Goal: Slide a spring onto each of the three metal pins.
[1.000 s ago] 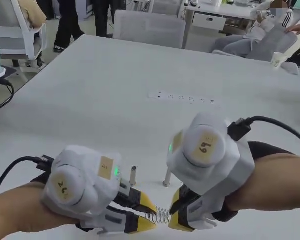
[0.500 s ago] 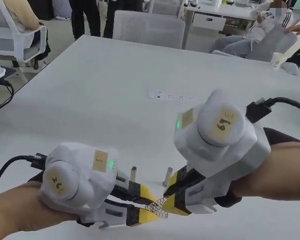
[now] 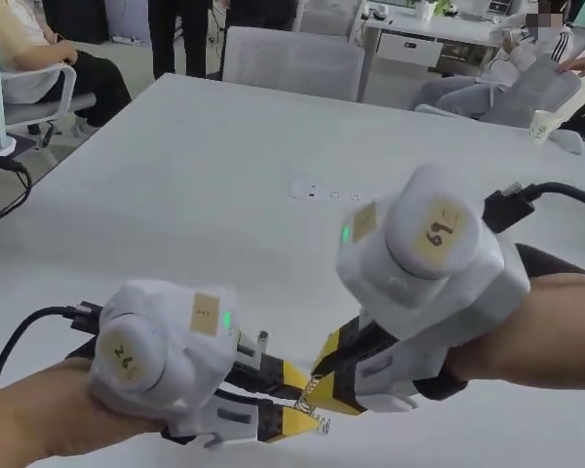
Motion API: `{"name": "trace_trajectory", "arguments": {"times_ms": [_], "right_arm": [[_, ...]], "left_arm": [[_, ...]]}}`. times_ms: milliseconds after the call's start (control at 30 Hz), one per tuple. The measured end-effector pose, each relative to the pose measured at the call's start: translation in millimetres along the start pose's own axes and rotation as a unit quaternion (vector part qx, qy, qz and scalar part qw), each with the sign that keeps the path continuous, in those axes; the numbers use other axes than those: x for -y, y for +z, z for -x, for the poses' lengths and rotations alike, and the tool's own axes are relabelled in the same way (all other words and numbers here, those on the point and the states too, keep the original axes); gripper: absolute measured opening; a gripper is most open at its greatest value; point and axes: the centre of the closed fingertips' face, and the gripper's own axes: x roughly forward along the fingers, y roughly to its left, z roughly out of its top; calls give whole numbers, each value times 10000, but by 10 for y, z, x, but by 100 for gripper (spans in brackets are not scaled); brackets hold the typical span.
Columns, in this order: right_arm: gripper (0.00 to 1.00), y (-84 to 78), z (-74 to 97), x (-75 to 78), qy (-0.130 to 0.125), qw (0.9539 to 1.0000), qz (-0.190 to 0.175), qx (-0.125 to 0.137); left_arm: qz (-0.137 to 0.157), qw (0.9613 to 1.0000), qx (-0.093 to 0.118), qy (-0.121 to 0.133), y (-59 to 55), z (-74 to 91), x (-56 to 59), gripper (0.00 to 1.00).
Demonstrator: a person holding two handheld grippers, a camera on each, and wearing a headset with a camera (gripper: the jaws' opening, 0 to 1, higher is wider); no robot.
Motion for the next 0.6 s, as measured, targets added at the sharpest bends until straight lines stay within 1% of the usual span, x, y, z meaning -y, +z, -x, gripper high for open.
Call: {"name": "trace_trajectory", "arguments": {"times_ms": [133, 300, 467, 600], "right_arm": [[7, -10, -4, -9, 5, 10000, 16, -30], [7, -13, -6, -12, 0, 10000, 42, -77], [7, -29, -3, -14, 17, 9999, 13, -99], [7, -45, -9, -3, 4, 9999, 20, -138]], "left_arm": [[5, 10000, 6, -5, -16, 12, 3, 3], [30, 10000, 20, -29, -9, -1, 12, 3], [102, 9999, 29, -57, -10, -9, 22, 4], [147, 9999, 41, -66, -7, -16, 19, 8]]}}
